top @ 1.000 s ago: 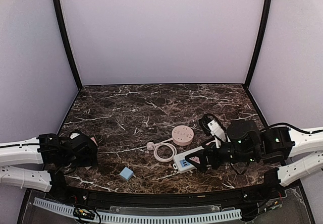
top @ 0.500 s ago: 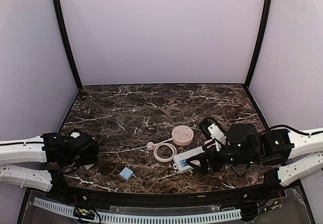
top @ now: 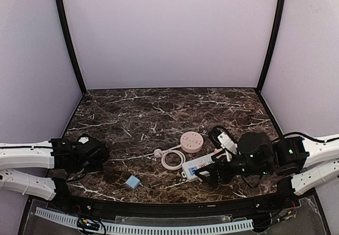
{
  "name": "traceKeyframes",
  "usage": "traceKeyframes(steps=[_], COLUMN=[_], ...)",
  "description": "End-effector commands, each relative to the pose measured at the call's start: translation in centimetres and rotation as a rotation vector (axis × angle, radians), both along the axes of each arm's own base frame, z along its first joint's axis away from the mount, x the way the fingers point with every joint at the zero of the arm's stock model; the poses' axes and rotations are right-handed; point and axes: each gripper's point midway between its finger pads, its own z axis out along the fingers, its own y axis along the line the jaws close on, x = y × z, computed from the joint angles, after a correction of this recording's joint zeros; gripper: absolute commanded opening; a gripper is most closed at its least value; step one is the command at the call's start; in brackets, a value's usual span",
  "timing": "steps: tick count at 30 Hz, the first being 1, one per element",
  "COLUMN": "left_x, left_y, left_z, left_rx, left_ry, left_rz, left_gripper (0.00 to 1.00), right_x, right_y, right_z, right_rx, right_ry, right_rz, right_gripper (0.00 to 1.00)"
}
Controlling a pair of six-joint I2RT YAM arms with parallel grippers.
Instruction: Insert the plug
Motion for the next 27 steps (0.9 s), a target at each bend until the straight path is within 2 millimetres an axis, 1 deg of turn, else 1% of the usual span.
traceKeyframes(steps=[1,4,6,11,13,20,27], left_x=[-0.2,-0.3,-0.5,-0.4,-0.2,0.8,1.5], left_y=[-2.2,-4.0,-4.8,-6.5,-7.4,-11.4,-15.4], left_z=[-0.7,-1.0,-1.0,-0.3,0.3,3.0,4.6], left_rx=[-0.057,-0.107,-0.123,-0.156,-0.178,-0.278,-0.389], left_ry=[0.059,0.093,0.113,0.117,0.097,-0.005,-0.085], left_rz=[-0.089,-0.170,-0.211,-0.308,-0.349,-0.498,-0.626], left_gripper=[0.62,0.59,0.57,0.52,0.52,0.50,0.48], right_x=[-0.1,-0.2,-0.3,-0.4,-0.3,-0.6,-1.4], right_y=[-0.2,-0.3,-0.3,-0.4,-0.4,-0.4,1.0], right_z=[-0.1,-0.2,-0.2,-0.2,-0.2,0.6,2.4], right_rx=[0.005,0.006,0.005,0.005,0.006,0.056,0.127], right_ry=[0.001,0.002,0.004,0.002,-0.001,-0.027,-0.116], right_rz=[-0.016,-0.018,-0.018,-0.018,-0.018,0.009,0.129], right_gripper=[0.99,0.99,0.99,0.99,0.99,0.99,0.99])
